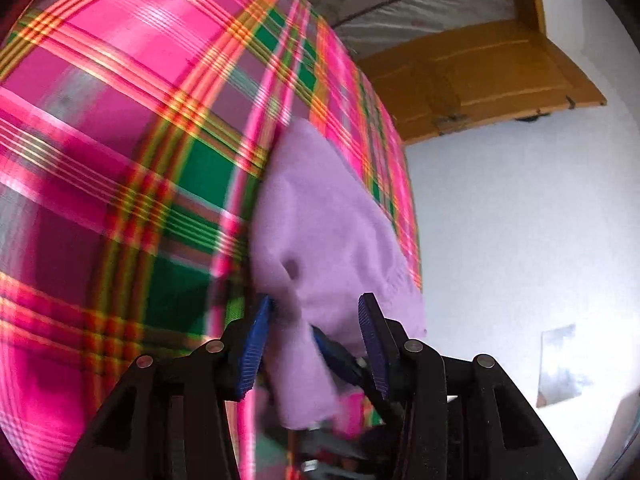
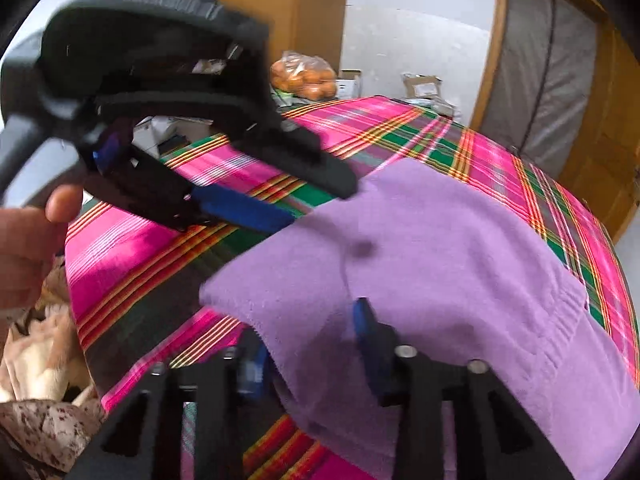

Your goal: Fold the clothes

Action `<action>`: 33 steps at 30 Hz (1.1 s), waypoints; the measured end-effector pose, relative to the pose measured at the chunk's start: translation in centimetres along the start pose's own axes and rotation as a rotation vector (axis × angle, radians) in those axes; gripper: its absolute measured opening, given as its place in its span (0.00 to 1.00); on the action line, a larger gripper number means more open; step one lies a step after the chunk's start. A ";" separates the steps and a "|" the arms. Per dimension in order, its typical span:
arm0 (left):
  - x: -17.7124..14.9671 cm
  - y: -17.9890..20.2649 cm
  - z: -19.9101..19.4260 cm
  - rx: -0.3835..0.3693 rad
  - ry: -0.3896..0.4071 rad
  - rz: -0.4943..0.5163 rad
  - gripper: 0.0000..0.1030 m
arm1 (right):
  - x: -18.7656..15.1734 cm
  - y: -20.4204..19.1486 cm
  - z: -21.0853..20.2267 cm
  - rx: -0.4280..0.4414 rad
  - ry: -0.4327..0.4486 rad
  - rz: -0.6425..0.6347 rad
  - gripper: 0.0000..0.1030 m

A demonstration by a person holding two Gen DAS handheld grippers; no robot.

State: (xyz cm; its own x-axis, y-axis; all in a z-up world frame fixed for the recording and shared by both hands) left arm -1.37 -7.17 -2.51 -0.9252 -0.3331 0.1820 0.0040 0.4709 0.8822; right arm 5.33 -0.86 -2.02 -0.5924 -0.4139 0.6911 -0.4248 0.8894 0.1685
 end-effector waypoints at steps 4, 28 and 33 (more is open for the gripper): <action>1.6 -0.8 0.5 0.016 0.027 -0.018 0.45 | 0.1 0.6 -0.8 0.025 0.011 0.032 0.12; 8.1 0.1 9.4 -0.004 -0.114 0.047 0.15 | -0.5 1.4 -2.7 0.137 0.043 0.106 0.10; 7.6 0.4 7.9 0.015 -0.073 0.116 0.12 | -0.5 0.5 -2.7 0.139 0.030 0.083 0.09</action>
State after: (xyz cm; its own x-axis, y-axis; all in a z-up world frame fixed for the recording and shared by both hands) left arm -11.38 -3.09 -4.17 -0.9440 -0.2154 0.2499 0.1076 0.5149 0.8505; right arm 7.25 0.31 -0.38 -0.6096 -0.3324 0.7197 -0.4670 0.8841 0.0127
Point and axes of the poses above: each gripper's, at about its wrist camera, not at the fingertips, and z roughly the way its jaws point, y to its right, x to its top, the point moved 3 cm from there along z, roughly the way its jaws point, and after that the axes turned 8 degrees about -x, right-handed, at the moved point
